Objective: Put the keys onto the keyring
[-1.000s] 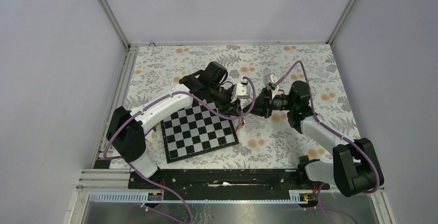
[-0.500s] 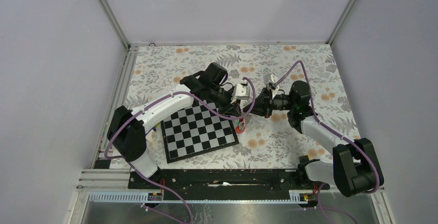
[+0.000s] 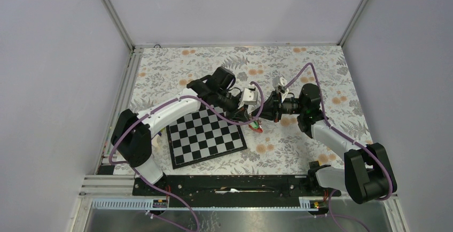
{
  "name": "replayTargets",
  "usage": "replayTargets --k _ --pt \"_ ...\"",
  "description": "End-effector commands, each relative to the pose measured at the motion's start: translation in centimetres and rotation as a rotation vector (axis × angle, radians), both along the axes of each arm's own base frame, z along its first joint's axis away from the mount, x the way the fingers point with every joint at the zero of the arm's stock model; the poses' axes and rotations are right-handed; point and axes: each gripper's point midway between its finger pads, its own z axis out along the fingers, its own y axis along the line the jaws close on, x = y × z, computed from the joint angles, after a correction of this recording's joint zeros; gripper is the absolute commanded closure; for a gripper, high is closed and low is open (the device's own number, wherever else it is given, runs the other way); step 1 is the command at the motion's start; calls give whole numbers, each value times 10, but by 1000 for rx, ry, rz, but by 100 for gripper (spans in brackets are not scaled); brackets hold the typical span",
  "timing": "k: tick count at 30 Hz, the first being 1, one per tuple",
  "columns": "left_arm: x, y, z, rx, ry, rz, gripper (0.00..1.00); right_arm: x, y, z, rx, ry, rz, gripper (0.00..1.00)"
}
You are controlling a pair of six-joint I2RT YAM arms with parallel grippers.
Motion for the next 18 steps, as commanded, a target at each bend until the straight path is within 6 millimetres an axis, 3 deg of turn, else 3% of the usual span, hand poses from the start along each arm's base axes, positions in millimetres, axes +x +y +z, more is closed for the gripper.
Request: replayTargets --k 1,13,18 --pt "-6 -5 5 -43 3 -41 100 4 1 22 26 -106 18 100" --pt "-5 -3 3 -28 -12 -28 100 6 0 20 24 -104 16 100" --pt "-1 -2 9 -30 -27 2 85 6 0 20 21 -110 11 100"
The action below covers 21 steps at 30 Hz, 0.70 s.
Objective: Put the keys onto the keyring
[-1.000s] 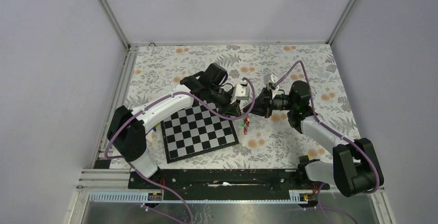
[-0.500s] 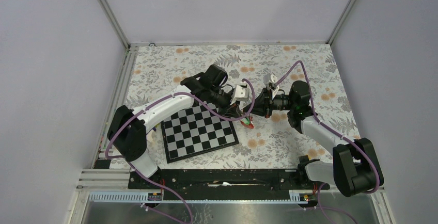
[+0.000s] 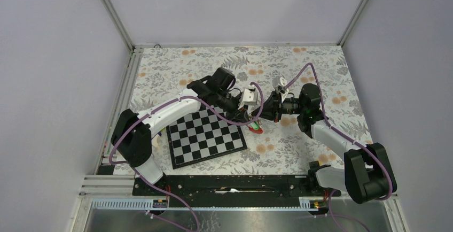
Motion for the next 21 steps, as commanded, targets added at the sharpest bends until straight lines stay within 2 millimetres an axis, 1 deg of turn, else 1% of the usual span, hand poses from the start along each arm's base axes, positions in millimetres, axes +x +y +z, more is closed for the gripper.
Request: replayTargets --k 1,8,16,21 --pt "1 -2 12 -34 -34 15 83 5 0 20 21 -105 12 100" --pt "6 -1 19 -79 -76 65 69 5 0 21 22 -107 12 100" --pt "6 -4 20 -92 -56 69 64 6 -1 20 20 -104 10 100" --pt "7 -8 16 -94 -32 70 63 6 -1 20 19 -101 8 100"
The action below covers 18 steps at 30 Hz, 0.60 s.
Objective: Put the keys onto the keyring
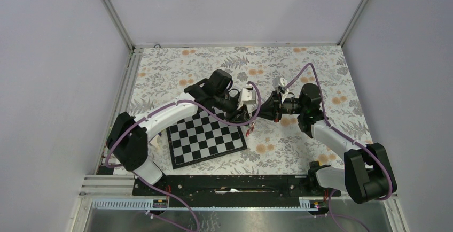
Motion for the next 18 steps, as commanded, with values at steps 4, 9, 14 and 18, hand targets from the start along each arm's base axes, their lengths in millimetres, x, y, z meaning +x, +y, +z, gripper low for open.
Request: replayTargets --k 4,9,14,18 --pt "3 -8 12 -59 -16 -11 72 6 0 21 22 -93 10 100" --pt "1 -8 8 -53 -4 -22 84 6 0 21 22 -94 9 100" --pt "-1 -7 3 -38 15 -33 94 6 0 20 21 -93 8 100" --pt "-3 -10 -1 -37 48 -42 97 7 0 20 20 -91 5 100"
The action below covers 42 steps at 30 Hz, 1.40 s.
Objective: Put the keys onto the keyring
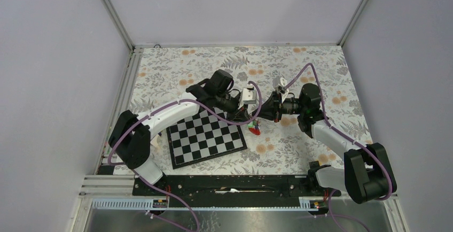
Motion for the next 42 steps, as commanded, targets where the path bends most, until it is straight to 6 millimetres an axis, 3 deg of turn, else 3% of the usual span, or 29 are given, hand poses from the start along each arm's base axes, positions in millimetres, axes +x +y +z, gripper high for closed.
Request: replayTargets --k 1,24,37,42 --pt "-3 -7 4 -32 32 -37 97 6 1 20 21 -88 8 100" --pt "7 0 12 -39 16 1 100 7 -1 19 16 -97 -1 100" --pt "1 10 19 -57 45 -49 100 8 -2 16 7 -99 -7 100" --pt "4 10 21 -54 30 -40 89 9 -2 16 6 -101 -8 100"
